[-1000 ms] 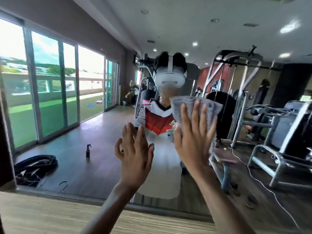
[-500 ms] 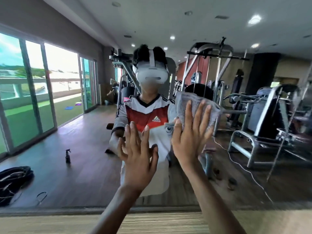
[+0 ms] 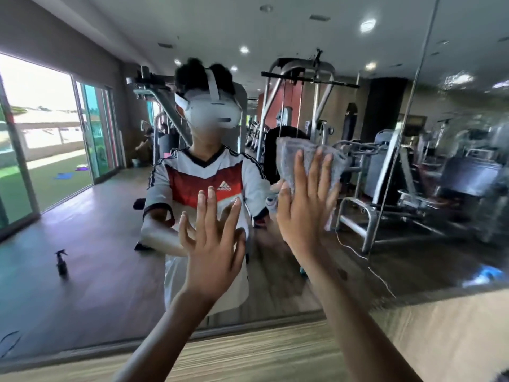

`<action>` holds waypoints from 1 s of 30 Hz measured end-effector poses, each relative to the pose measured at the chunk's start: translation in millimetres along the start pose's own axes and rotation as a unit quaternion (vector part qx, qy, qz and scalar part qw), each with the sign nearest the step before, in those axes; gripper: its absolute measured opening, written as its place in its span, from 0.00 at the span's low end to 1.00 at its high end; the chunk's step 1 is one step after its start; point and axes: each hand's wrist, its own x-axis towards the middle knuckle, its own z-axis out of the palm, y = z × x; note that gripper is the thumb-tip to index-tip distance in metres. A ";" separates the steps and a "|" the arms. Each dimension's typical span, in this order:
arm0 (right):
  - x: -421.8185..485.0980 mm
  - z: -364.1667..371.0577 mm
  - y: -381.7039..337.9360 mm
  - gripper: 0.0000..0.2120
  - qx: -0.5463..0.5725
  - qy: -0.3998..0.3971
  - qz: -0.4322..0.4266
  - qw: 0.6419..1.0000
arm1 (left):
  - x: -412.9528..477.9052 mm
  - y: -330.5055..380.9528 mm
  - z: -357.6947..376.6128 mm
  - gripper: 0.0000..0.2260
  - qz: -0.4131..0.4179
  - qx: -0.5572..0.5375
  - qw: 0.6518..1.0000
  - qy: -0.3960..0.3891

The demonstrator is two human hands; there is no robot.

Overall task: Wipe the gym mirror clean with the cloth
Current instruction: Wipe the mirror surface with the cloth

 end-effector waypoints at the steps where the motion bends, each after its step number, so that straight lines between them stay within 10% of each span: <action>1: -13.7 -1.2 1.8 0.27 0.000 -0.021 -0.063 0.998 | -2.9 5.1 3.6 0.26 0.006 0.000 1.000 0.000; 5: -71.8 -11.4 59.3 0.27 -0.023 -0.081 -0.198 0.976 | -19.9 13.9 14.6 0.25 0.039 0.010 0.999 -0.010; 13: -8.5 -7.5 79.2 0.28 -0.009 -0.006 0.093 0.996 | 3.7 39.0 20.5 0.25 0.071 0.032 0.997 0.002; 18: -101.6 -9.3 110.8 0.26 -0.013 -0.082 -0.156 0.984 | -18.7 49.0 37.1 0.23 0.116 0.043 0.992 -0.008; 26: -73.7 -9.5 121.4 0.28 0.013 -0.007 0.134 0.991 | -38.1 51.6 47.0 0.27 0.139 0.060 0.988 -0.013; 30: -145.6 -6.8 118.6 0.27 0.003 -0.090 -0.091 0.992 | -62.1 52.2 52.7 0.29 0.165 0.048 0.984 -0.046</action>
